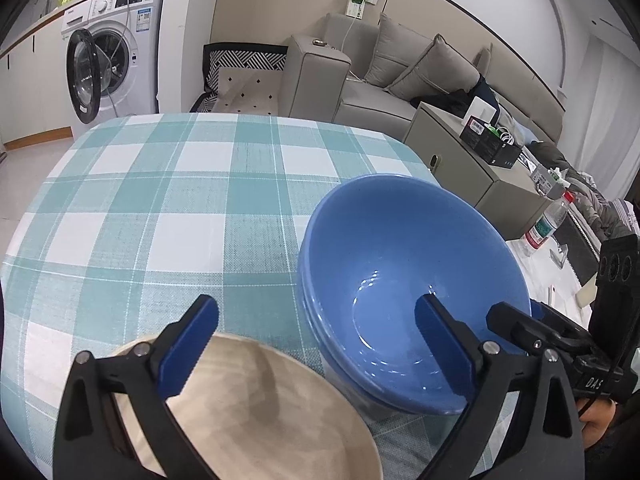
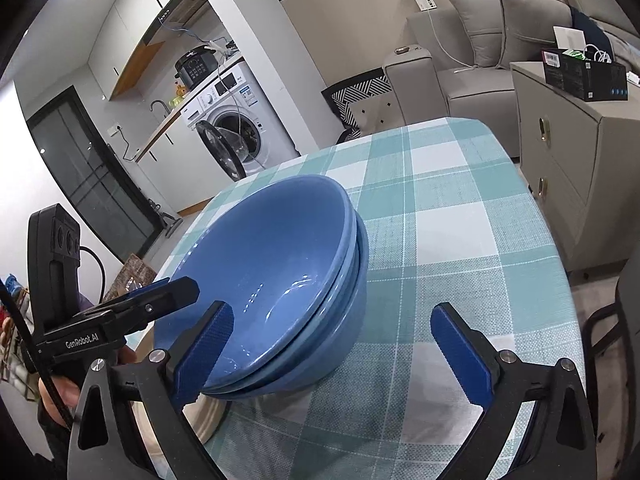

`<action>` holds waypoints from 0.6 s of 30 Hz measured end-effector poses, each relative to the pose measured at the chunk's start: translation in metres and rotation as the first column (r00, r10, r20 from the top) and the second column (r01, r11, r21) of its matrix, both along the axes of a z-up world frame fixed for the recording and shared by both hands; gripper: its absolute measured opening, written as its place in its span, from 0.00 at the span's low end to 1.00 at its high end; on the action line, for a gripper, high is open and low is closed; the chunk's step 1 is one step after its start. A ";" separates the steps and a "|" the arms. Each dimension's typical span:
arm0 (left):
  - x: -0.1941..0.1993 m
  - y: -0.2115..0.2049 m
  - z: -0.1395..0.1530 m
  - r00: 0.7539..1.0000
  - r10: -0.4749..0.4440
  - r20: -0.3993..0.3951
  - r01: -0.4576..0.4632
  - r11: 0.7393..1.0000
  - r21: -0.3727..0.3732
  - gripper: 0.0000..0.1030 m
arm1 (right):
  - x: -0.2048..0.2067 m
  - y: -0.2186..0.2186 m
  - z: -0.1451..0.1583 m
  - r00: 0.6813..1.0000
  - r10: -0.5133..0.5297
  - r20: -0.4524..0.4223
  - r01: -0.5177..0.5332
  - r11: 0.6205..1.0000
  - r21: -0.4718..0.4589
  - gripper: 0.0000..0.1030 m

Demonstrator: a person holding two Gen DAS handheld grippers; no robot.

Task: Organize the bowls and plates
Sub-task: 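Open both tools and reposition them on the rims of the three-bowl stack, then close both tools on opposite rims of the stacked blue bowls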

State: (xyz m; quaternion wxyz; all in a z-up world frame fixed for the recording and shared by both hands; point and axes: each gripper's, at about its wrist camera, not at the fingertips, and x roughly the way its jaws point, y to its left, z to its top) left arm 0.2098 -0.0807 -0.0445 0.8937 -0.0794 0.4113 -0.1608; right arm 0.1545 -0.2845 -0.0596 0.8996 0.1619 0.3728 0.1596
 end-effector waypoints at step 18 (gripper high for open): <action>0.004 -0.014 -0.009 0.997 -0.066 -0.044 0.065 0.998 -0.013 0.53 | -0.005 0.010 0.005 0.998 0.047 0.037 -0.048 0.999 0.019 0.63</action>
